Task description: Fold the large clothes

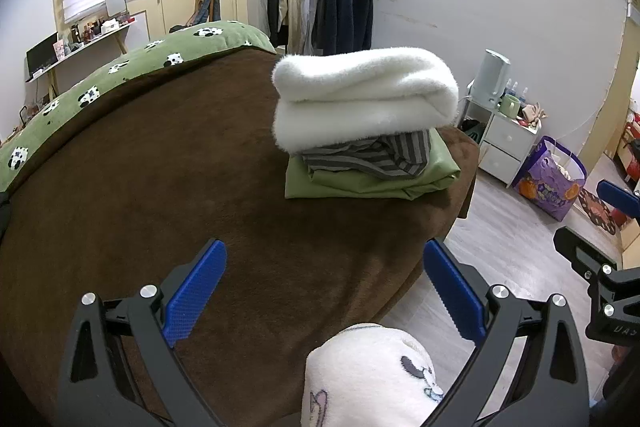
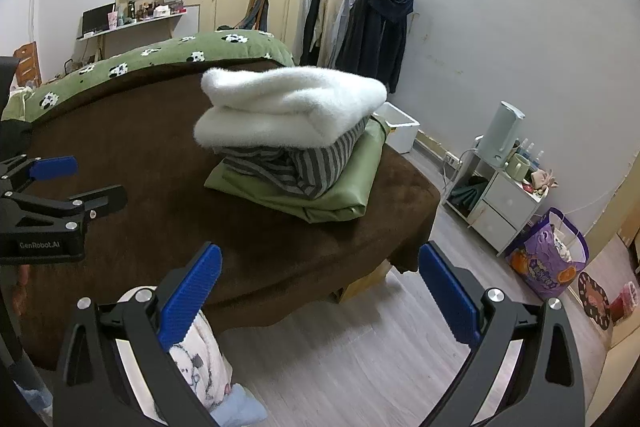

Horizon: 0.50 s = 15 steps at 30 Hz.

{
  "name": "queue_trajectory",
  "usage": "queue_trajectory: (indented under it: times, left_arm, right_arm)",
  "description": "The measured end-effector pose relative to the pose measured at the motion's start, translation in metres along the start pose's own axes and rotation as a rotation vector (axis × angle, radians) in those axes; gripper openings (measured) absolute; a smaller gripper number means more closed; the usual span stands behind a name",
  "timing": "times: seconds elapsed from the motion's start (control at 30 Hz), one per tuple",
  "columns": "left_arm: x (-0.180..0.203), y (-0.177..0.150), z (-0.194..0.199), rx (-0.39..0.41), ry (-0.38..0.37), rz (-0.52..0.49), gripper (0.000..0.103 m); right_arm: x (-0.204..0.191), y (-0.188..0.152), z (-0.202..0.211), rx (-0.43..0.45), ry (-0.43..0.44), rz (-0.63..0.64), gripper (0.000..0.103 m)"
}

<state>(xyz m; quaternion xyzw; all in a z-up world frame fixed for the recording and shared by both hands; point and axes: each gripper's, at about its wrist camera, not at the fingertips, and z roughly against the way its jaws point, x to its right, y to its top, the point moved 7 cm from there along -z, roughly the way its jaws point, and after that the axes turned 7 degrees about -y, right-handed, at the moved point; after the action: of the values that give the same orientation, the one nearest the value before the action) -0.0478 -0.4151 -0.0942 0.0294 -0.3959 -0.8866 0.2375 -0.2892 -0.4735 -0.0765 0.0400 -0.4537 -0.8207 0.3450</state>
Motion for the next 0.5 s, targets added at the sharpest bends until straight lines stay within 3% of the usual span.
queue_trajectory:
  times: [0.5]
  left_arm:
    - [0.0044, -0.0037, -0.0056, -0.015, 0.009, -0.032, 0.096]
  right_arm:
    - [0.0074, -0.0012, -0.0067, -0.012, -0.003, 0.001, 0.097]
